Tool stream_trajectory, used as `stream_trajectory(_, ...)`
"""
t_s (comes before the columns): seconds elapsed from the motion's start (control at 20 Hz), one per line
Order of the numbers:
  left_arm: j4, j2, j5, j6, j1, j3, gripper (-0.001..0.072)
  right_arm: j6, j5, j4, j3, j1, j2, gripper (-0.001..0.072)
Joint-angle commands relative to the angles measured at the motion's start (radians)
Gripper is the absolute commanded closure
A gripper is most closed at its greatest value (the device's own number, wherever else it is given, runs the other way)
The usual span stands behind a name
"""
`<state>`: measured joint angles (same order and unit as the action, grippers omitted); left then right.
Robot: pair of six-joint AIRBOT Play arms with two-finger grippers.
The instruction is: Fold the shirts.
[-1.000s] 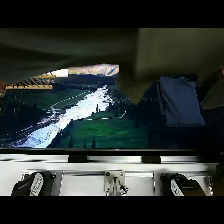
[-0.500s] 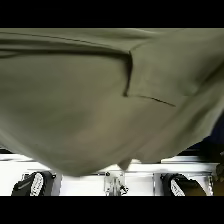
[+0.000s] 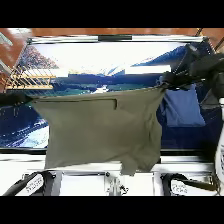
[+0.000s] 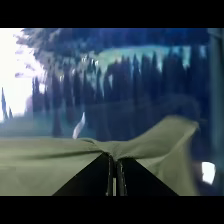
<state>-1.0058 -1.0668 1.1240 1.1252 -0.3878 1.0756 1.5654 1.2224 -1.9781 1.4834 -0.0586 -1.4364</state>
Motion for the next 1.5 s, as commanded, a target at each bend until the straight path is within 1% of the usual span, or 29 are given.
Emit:
stream_trajectory(0.0, 0.003, -0.29, -0.137, 0.023, 0.095, 0.098, 0.0677, 0.003, -0.288, -0.166, -0.028, 0.0, -0.167, 0.0654)
stream_trajectory(0.1, 0.003, -0.426, -0.15, 0.067, 0.126, 0.222, 0.0677, 0.003, -0.428, -0.178, -0.028, 0.0, -0.203, 0.0654)
stream_trajectory(0.2, 0.003, -0.527, -0.145, 0.096, 0.141, 0.315, 0.0677, 0.006, -0.507, -0.164, -0.028, 0.0, -0.221, 0.0654)
stream_trajectory(0.25, 0.003, -0.561, -0.146, 0.108, 0.145, 0.34, 0.0677, 0.006, -0.525, -0.16, -0.028, 0.0, -0.232, 0.0653)
stream_trajectory(0.4, 0.003, -0.618, -0.144, 0.13, 0.144, 0.354, 0.0677, 0.018, -0.497, -0.159, -0.028, 0.0, -0.268, 0.0653)
stream_trajectory(0.55, 0.003, -0.629, -0.143, 0.143, 0.144, 0.355, 0.0677, 0.021, -0.455, -0.153, -0.028, 0.0, -0.303, 0.0654)
stream_trajectory(0.65, -0.001, -0.623, -0.104, 0.14, 0.138, 0.372, 0.0677, 0.022, -0.425, -0.155, -0.028, -0.001, -0.296, 0.0654)
stream_trajectory(0.75, -0.017, -0.617, -0.014, 0.14, 0.12, 0.428, 0.0677, 0.037, -0.368, -0.159, -0.028, -0.001, -0.258, 0.0653)
stream_trajectory(0.85, -0.016, -0.609, 0.072, 0.141, 0.112, 0.46, 0.0677, 0.062, -0.258, -0.143, -0.028, -0.001, -0.207, 0.0653)
stream_trajectory(1.0, -0.064, -0.613, 0.278, 0.145, 0.128, 0.45, 0.0678, 0.062, -0.015, -0.02, -0.028, -0.001, -0.162, 0.0653)
stream_trajectory(1.1, -0.159, -0.612, 0.42, 0.153, 0.14, 0.437, 0.0678, 0.061, 0.139, 0.061, -0.029, 0.0, -0.161, 0.0653)
stream_trajectory(1.15, -0.202, -0.606, 0.465, 0.155, 0.142, 0.437, 0.0678, 0.058, 0.202, 0.082, -0.029, 0.0, -0.161, 0.0654)
stream_trajectory(1.25, -0.229, -0.584, 0.505, 0.157, 0.133, 0.437, 0.0678, 0.056, 0.298, 0.098, -0.029, 0.0, -0.161, 0.0654)
stream_trajectory(1.4, -0.229, -0.576, 0.543, 0.2, 0.133, 0.423, 0.0678, 0.019, 0.315, 0.103, -0.029, 0.0, -0.161, 0.0654)
stream_trajectory(1.45, -0.229, -0.576, 0.536, 0.201, 0.135, 0.397, 0.0678, 0.008, 0.31, 0.104, -0.03, 0.0, -0.161, 0.0654)
